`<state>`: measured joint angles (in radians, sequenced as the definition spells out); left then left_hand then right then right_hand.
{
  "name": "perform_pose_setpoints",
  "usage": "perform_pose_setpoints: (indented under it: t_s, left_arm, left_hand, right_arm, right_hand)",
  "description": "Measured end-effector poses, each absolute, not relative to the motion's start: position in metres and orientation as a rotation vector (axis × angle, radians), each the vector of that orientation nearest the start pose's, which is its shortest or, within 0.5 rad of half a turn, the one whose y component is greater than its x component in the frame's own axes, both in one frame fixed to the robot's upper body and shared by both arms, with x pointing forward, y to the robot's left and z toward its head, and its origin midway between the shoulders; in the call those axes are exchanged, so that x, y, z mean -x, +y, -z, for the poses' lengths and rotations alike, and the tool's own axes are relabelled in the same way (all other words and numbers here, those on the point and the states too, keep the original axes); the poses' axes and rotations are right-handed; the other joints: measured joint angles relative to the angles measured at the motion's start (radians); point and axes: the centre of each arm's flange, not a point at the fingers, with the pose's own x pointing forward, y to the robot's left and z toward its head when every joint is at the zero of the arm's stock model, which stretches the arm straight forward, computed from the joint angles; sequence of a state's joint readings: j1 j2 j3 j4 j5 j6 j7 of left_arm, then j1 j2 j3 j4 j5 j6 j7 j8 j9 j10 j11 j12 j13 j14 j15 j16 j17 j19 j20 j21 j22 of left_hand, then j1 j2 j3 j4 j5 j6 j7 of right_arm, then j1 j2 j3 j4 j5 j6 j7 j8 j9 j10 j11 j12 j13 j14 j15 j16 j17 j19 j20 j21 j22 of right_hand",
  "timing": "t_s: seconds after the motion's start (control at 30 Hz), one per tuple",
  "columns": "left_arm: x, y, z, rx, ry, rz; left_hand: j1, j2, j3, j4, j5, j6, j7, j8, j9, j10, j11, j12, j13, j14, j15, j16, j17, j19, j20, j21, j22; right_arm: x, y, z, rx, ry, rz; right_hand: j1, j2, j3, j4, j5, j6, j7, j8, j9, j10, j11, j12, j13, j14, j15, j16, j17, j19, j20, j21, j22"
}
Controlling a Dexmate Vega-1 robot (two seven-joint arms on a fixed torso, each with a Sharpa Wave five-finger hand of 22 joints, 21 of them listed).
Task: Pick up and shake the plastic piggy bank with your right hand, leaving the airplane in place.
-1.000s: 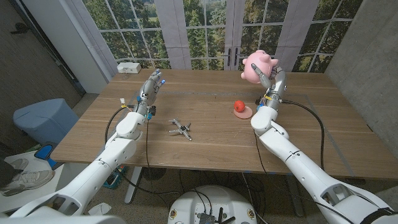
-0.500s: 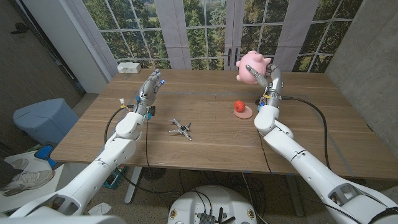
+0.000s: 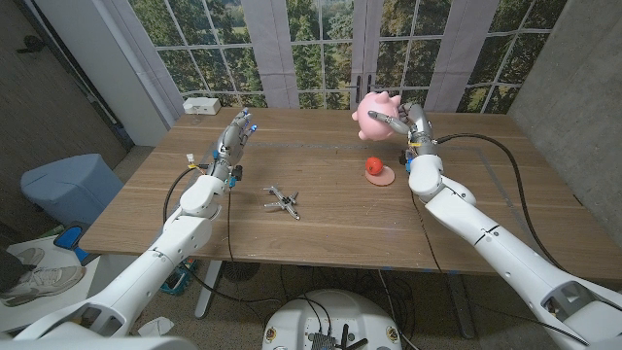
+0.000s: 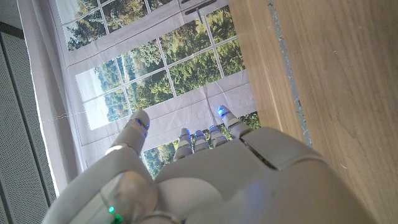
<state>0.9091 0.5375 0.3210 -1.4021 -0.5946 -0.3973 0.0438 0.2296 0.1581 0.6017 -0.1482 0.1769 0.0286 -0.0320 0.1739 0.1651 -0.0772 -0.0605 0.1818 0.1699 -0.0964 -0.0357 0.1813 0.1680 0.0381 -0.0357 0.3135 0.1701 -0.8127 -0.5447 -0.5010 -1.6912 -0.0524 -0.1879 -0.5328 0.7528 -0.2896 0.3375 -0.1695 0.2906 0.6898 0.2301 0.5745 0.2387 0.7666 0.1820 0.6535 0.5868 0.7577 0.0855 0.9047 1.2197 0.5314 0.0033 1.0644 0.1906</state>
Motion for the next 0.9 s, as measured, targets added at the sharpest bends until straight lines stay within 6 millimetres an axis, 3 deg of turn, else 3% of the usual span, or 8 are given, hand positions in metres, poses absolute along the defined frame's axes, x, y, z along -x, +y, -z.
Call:
perform_pose_setpoints:
  t_s: [0.17, 0.2, 0.9]
  left_arm:
    - [-0.6186, 0.3025, 0.0079, 0.021, -0.744, 0.146]
    - [-0.6186, 0.3026, 0.0079, 0.021, -0.744, 0.146]
    - [-0.6178, 0.3020, 0.0080, 0.021, -0.744, 0.145]
  left_hand:
    - [0.000, 0.000, 0.000, 0.000, 0.000, 0.000, 0.000, 0.000, 0.000, 0.000, 0.000, 0.000, 0.000, 0.000, 0.000, 0.000, 0.000, 0.008, 0.000, -0.007, 0.000]
    - [0.000, 0.000, 0.000, 0.000, 0.000, 0.000, 0.000, 0.000, 0.000, 0.000, 0.000, 0.000, 0.000, 0.000, 0.000, 0.000, 0.000, 0.007, 0.000, -0.007, 0.000]
    - [0.000, 0.000, 0.000, 0.000, 0.000, 0.000, 0.000, 0.000, 0.000, 0.000, 0.000, 0.000, 0.000, 0.000, 0.000, 0.000, 0.000, 0.007, 0.000, -0.014, 0.000]
  right_arm:
    - [-0.6043, -0.2206, -0.0428, 0.603, -0.688, 0.249]
    - [-0.6046, -0.2205, -0.0424, 0.605, -0.683, 0.245]
    - [-0.6029, -0.2216, -0.0384, 0.591, -0.700, 0.277]
  right_hand:
    - [0.000, 0.000, 0.000, 0.000, 0.000, 0.000, 0.000, 0.000, 0.000, 0.000, 0.000, 0.000, 0.000, 0.000, 0.000, 0.000, 0.001, 0.000, 0.000, 0.004, 0.000]
    - [0.000, 0.000, 0.000, 0.000, 0.000, 0.000, 0.000, 0.000, 0.000, 0.000, 0.000, -0.001, 0.000, 0.000, 0.000, -0.001, 0.000, -0.011, -0.011, 0.007, 0.000]
    - [0.000, 0.000, 0.000, 0.000, -0.001, 0.000, 0.000, 0.002, 0.000, 0.000, 0.000, -0.008, 0.007, 0.000, 0.000, -0.005, 0.000, -0.014, -0.007, 0.019, 0.000]
